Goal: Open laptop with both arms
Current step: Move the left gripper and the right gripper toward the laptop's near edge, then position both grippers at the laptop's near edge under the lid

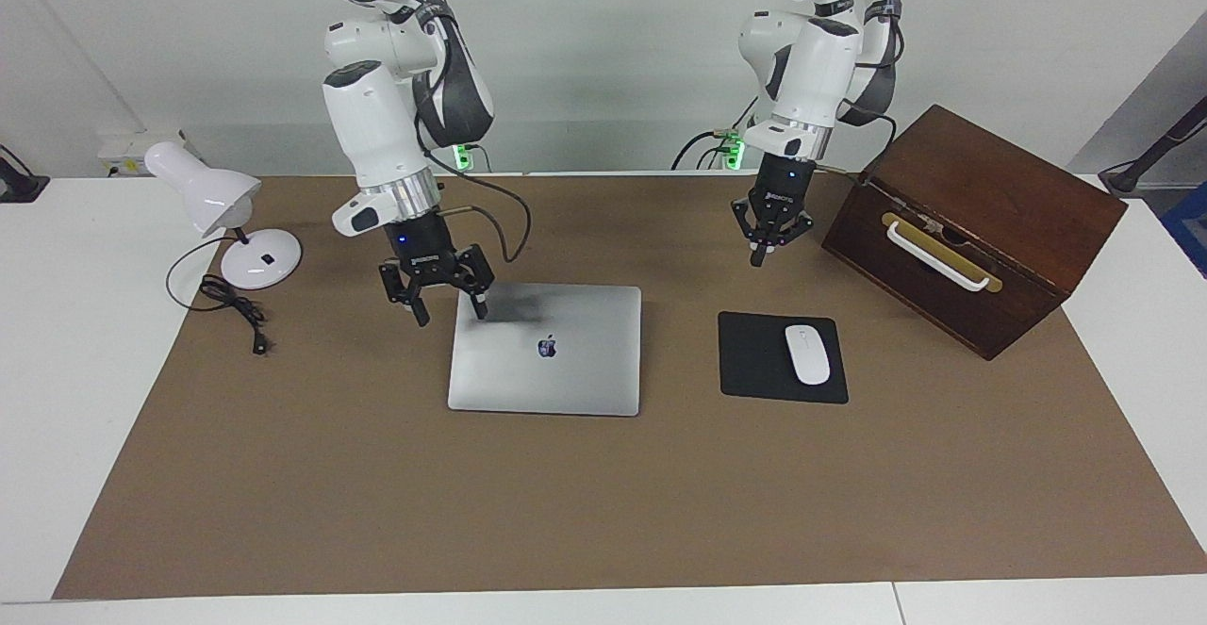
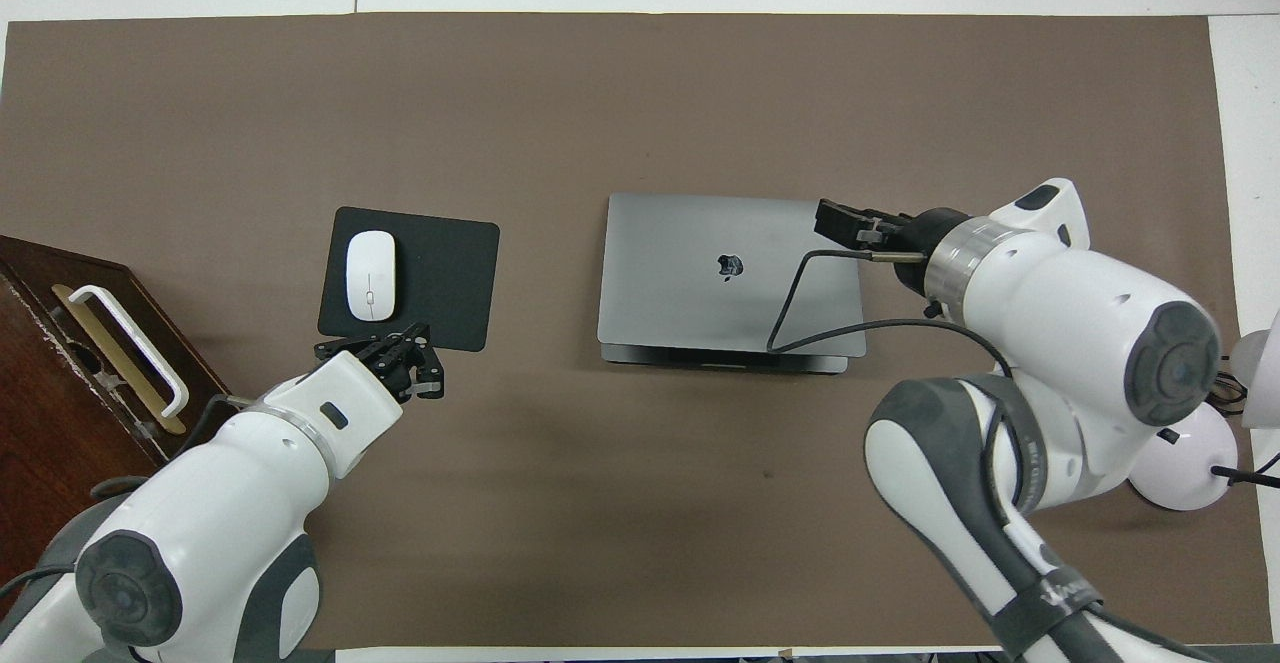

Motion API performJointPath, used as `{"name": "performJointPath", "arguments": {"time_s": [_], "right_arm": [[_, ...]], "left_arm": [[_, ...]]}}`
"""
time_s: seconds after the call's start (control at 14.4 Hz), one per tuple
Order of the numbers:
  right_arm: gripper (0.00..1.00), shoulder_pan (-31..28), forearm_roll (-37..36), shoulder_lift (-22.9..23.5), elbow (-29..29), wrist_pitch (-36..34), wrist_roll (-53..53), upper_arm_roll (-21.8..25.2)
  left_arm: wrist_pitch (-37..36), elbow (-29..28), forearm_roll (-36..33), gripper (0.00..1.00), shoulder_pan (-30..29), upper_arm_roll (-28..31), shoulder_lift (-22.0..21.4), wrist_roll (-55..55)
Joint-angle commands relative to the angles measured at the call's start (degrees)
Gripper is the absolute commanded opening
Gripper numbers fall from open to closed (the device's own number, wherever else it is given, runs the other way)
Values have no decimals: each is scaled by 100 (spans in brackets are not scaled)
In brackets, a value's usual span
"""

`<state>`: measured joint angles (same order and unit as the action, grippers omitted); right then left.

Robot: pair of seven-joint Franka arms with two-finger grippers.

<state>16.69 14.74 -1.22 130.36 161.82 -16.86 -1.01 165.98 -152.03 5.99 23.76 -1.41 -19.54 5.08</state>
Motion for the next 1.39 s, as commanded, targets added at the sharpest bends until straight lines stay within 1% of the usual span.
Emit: {"name": "performJointPath", "arguments": {"time_s": [0.0,0.21,0.42,0.48,0.62,0.83,1.11,1.32], "right_arm": [[100,422,134,-203,481,586,-684,13],[100,774,143,-299,727,965,-1422,13],[100,985,143,-370,860,1141,-2082,13],[100,1081,143,-379,956,1290,-2310,13],[100,1362,143,-361,1219,1825,-2549,13],[100,1538,143,-457,1518,2178,-2787,13],[100,1784,152,-563,1905,2521,-3007,-13],[100,1908,152,-563,2037,2793,-3243,-13]], "left_arm": [[654,-291,87,0,347,80,143,63],[1469,-388,87,0,646,80,617,116],[2042,-388,87,0,875,80,1056,116],[2244,-388,87,0,971,80,1197,116],[2640,-388,86,0,1060,80,1417,125],[2878,-371,87,0,1244,80,1585,116],[3396,-362,87,0,1525,89,1953,107],[3468,-257,104,0,1639,89,2191,107]]}}
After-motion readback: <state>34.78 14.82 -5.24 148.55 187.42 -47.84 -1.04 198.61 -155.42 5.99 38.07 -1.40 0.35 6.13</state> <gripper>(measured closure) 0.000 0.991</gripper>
